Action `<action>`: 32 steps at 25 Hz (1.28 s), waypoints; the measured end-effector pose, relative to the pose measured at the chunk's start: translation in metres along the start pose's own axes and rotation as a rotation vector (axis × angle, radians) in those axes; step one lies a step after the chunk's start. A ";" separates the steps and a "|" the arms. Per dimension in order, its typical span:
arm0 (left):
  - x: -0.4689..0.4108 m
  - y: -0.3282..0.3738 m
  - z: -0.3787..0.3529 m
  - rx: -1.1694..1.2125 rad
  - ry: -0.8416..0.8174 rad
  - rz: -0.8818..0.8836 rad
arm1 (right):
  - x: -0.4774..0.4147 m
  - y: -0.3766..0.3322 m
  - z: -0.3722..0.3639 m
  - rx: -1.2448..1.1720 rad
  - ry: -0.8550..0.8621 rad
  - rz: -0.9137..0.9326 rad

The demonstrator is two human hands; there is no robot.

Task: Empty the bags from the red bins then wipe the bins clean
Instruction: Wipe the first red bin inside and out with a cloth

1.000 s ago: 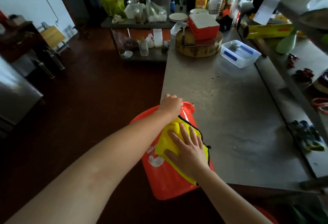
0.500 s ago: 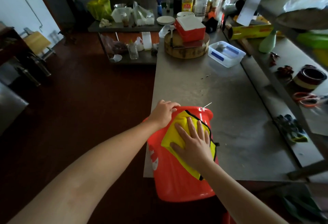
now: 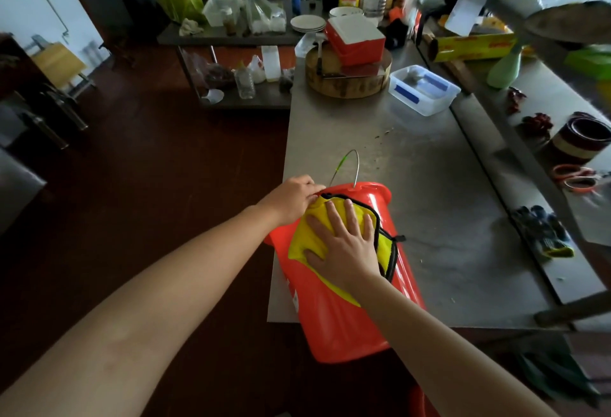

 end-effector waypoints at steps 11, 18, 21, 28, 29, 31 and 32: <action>0.003 -0.004 0.003 -0.098 0.123 -0.046 | -0.004 0.085 0.002 -0.233 0.036 -0.175; 0.005 0.001 0.006 -0.127 0.136 -0.059 | -0.002 0.100 -0.002 -0.321 0.057 -0.194; 0.011 -0.002 0.009 -0.141 0.155 -0.047 | 0.006 0.105 -0.004 -0.350 0.086 -0.233; 0.018 -0.006 0.009 -0.151 0.147 0.000 | 0.027 0.140 -0.016 -0.532 -0.023 -0.519; 0.019 -0.006 0.009 -0.158 0.147 0.003 | 0.029 0.144 -0.019 -0.548 -0.031 -0.549; 0.022 -0.007 0.009 -0.181 0.157 0.000 | 0.025 0.138 -0.017 -0.531 -0.006 -0.533; 0.024 -0.009 0.009 -0.195 0.160 0.002 | 0.022 0.128 -0.014 -0.496 0.015 -0.493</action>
Point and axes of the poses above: each hand's wrist, its own x-axis away from the middle knuckle, its own z-axis out of the back of the hand, y = z × x, the point moved 10 cm from there along -x, towards the middle knuckle, and after that the axes turned 14 degrees about y, right-handed, at the moved point
